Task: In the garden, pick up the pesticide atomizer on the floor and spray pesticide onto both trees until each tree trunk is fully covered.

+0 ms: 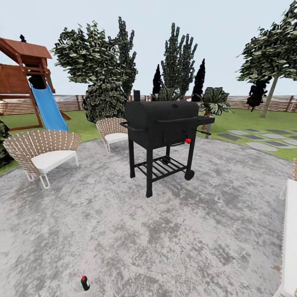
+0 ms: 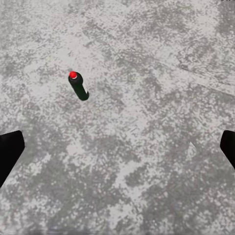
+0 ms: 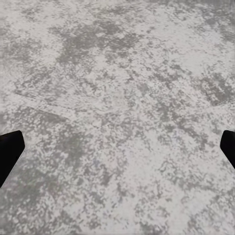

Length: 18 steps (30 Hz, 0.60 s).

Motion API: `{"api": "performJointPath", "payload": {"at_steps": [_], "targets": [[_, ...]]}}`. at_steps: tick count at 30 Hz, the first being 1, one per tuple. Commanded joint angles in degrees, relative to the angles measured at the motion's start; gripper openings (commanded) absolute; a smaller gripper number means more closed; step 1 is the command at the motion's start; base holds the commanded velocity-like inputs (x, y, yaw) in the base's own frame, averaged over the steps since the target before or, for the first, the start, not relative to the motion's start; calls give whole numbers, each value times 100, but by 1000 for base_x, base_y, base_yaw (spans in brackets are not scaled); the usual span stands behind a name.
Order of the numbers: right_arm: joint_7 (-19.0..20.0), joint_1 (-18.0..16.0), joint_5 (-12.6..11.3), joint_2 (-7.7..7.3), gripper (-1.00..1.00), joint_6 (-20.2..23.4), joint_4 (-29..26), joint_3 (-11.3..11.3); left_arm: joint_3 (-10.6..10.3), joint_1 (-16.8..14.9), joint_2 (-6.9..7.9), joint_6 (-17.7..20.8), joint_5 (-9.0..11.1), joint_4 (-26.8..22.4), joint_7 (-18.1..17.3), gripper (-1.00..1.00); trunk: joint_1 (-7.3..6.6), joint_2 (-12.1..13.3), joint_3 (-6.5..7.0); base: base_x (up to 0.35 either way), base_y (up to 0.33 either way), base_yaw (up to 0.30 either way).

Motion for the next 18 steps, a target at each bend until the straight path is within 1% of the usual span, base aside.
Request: {"api": "performJointPath", "payload": {"at_steps": [1, 11, 14, 18], "targets": [[0, 0, -1, 0, 100, 0, 0, 0, 0, 1, 0, 0, 1, 0, 0, 100, 0, 0, 0, 0, 0, 279], [0, 0, -2, 0, 100, 0, 0, 0, 0, -2, 0, 7, 6, 0, 0, 100, 0, 0, 0, 6, -1, 279], [0, 0, -2, 0, 100, 0, 0, 0, 0, -2, 0, 8, 6, 0, 0, 100, 0, 0, 0, 136, -81, 279], [0, 0, -2, 0, 100, 0, 0, 0, 2, -2, 0, 7, 13, 0, 0, 100, 0, 0, 0, 214, -151, 279]]}}
